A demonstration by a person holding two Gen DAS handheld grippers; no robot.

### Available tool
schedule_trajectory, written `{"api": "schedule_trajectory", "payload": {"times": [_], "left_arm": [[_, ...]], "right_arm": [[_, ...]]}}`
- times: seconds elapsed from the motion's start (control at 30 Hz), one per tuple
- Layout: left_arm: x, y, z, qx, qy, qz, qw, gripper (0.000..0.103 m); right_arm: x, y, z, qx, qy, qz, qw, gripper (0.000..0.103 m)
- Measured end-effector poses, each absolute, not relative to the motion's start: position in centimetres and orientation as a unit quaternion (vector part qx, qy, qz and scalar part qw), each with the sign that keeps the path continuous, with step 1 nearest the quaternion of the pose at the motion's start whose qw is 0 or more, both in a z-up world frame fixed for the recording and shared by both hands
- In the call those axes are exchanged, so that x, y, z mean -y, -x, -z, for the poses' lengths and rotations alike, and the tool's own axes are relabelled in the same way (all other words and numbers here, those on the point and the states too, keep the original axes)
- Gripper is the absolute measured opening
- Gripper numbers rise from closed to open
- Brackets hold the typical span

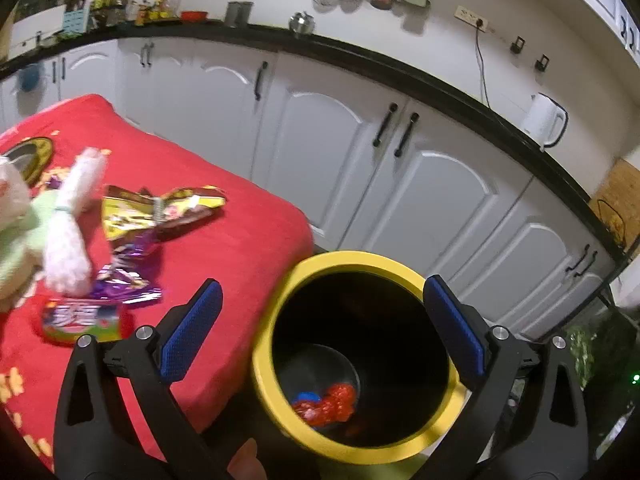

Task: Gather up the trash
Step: 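Open both tools to drop the glove and red bag into the bin, then grasp the white paper bundle with the left tool while the right tool grasps the purple wrapper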

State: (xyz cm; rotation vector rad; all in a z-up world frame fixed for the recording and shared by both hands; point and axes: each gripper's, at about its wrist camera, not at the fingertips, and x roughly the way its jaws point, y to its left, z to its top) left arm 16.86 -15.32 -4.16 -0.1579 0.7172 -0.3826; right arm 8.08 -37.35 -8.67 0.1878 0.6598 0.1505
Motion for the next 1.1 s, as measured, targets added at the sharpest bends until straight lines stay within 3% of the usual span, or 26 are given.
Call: {"api": "schedule_trajectory", "payload": {"times": [0.6, 1.1], "left_arm": [[8.7, -13.6, 0.4, -0.262, 0.060, 0.114, 0.956, 0.092], [1.7, -12.9, 0.0, -0.246, 0.068, 0.045, 0.966, 0.092]], "right_arm": [[30.9, -8.0, 5.0, -0.278, -0.037, -0.157, 0.947, 0.070], [25.6, -10.2, 3.4, -0.271, -0.007, -0.204, 0.941, 0.071]]}}
